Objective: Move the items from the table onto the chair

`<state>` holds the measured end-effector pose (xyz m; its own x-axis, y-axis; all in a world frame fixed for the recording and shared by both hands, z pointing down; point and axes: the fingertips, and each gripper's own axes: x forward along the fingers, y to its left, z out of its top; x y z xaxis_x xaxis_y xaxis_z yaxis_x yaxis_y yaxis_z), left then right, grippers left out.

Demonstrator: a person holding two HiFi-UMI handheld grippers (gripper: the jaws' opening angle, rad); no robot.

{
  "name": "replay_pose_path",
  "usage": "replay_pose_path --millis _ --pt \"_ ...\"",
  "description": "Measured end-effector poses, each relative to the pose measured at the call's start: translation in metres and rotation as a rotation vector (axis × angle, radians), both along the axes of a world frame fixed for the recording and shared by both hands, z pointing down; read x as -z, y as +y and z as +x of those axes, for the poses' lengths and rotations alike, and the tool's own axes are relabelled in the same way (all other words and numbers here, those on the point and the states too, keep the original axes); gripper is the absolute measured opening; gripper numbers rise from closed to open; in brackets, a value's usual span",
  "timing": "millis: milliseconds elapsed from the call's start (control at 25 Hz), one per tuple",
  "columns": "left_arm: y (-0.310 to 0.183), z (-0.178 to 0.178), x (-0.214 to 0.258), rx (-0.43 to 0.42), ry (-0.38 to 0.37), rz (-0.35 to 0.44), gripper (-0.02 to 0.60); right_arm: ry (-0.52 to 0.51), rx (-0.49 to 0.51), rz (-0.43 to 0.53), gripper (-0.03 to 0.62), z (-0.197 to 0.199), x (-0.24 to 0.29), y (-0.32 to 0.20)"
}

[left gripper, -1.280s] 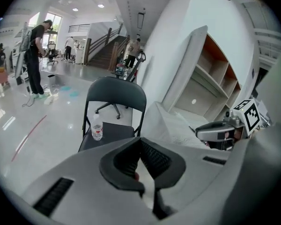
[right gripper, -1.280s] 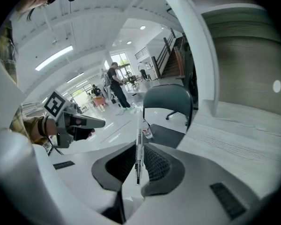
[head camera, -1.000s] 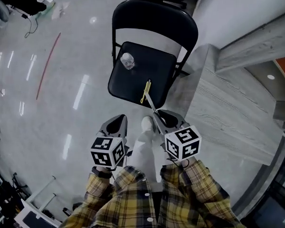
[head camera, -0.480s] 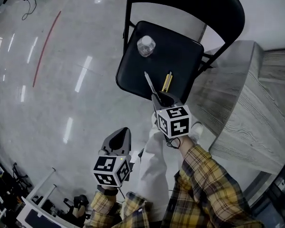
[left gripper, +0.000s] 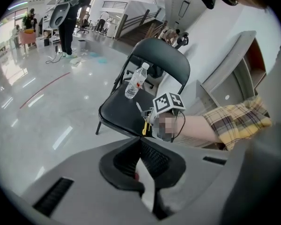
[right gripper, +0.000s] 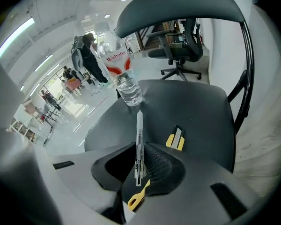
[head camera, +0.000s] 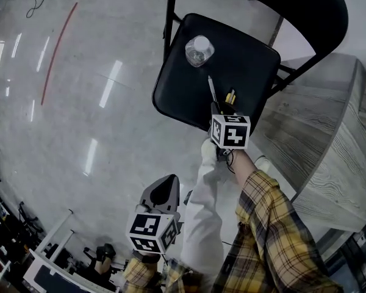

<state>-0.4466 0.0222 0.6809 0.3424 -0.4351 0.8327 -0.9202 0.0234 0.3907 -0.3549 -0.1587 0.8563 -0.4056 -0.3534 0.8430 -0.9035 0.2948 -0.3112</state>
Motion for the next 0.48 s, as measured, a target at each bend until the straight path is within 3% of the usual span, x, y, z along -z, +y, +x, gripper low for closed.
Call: replay_pose_path --millis 480 --pt "-0.021 0.004 0.014 -0.028 -0.016 0.039 0.005 -0.048 -0.011 -0.017 0.067 -0.005 0.008 0.013"
